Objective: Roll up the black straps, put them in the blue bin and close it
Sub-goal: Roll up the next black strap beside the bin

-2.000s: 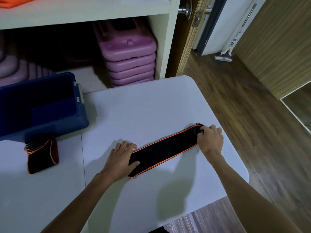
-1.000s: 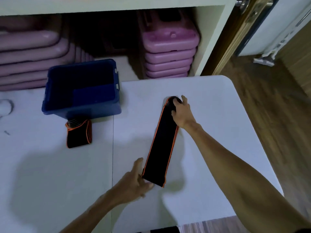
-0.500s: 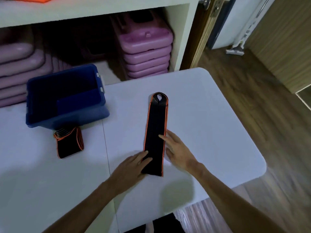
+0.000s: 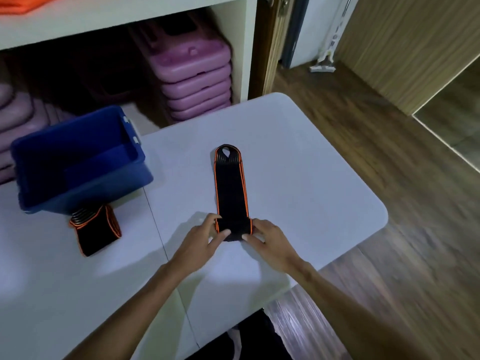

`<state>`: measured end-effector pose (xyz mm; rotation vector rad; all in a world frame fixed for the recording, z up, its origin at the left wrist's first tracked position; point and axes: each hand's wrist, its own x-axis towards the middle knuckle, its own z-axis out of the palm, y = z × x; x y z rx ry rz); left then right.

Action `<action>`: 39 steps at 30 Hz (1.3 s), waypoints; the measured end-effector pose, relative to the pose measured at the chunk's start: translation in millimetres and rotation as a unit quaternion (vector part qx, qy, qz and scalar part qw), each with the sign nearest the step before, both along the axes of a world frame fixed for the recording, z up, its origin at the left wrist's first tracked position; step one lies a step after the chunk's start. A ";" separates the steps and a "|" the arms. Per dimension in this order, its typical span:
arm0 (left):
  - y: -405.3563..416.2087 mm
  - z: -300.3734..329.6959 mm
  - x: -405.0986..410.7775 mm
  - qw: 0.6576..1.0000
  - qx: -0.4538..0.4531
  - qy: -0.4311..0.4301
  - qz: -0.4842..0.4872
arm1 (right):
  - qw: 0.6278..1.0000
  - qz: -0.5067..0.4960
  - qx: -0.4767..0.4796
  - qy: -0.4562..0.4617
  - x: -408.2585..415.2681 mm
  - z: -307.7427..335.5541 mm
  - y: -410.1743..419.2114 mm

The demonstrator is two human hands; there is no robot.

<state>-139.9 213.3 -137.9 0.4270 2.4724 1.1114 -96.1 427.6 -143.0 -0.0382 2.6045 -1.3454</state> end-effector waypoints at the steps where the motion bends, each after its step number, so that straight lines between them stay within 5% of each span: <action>1: 2.3 0.8 -2.4 1.000 0.014 -0.012 0.021 | 1.000 -0.014 -0.014 -0.019 -0.5 0.8 -0.7; 7: 15.7 -0.8 -15.8 0.996 0.011 -0.005 0.093 | 0.984 -0.106 -0.101 -0.098 -14.6 2.1 -12.7; 22: 24.6 -7.6 -28.6 0.991 0.028 -0.020 0.128 | 0.977 -0.200 0.002 -0.080 -39.1 -12.4 -21.7; 28: 39.9 -6.9 -29.7 0.987 -0.063 0.008 0.148 | 0.979 -0.192 0.031 -0.055 -43.3 -9.5 -23.7; 31: 45.3 0.0 -27.3 0.977 -0.173 0.081 0.096 | 0.986 -0.146 0.074 -0.016 -40.0 -5.0 -18.4; 34: 42.4 -1.0 -29.1 0.956 -0.248 0.145 0.052 | 0.970 -0.026 0.227 0.080 -32.7 -11.5 -8.0; 39: 19.8 -20.1 -40.5 0.943 -0.208 0.229 -0.123 | 0.947 0.173 0.256 0.091 -24.0 -27.1 28.3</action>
